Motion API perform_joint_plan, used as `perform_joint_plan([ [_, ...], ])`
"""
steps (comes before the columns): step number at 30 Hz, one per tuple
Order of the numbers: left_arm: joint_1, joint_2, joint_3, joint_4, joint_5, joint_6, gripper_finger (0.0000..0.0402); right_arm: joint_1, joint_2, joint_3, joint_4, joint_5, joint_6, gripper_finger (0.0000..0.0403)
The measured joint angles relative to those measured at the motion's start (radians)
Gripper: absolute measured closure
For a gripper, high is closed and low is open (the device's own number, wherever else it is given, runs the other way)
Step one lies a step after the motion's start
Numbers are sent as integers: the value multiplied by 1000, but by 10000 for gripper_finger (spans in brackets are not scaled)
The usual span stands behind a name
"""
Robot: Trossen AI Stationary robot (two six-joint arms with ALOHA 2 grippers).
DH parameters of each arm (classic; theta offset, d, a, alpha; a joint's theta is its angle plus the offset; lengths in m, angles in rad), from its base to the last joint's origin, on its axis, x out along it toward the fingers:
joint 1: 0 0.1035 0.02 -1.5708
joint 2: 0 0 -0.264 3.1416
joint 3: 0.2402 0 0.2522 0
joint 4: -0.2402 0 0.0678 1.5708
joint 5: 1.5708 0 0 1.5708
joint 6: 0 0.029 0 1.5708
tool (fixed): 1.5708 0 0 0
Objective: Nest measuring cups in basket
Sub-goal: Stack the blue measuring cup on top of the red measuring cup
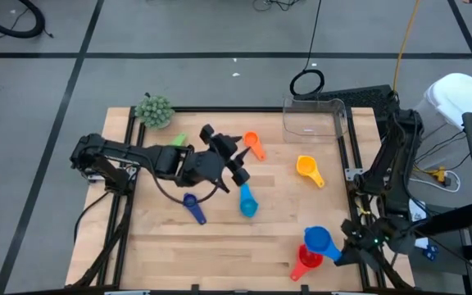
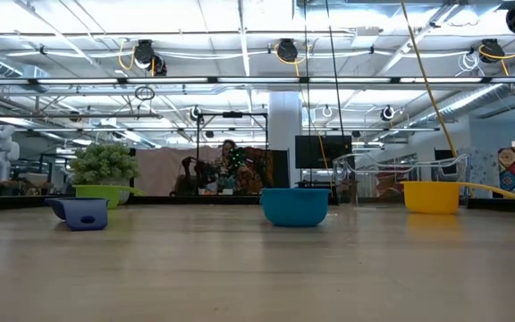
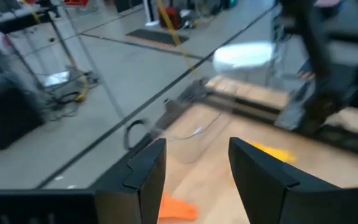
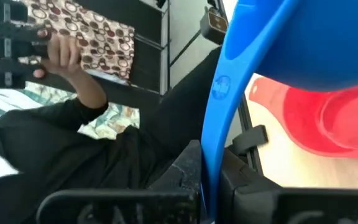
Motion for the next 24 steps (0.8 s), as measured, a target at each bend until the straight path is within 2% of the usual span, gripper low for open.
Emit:
perform_joint_plan([
  [7,-58,21,1,173,0,-34,223,62,70,0,187,248,-2,403],
  [9,-69,33,4,209,-3,-47,227,72,105,0,257,291,-15,403],
  [18,-98,126,1,246,0,-125,249,109,354,17,459,306,99,403],
  [24,-117,176,0,346,6,-122,248,112,431,53,469,341,109,403],
])
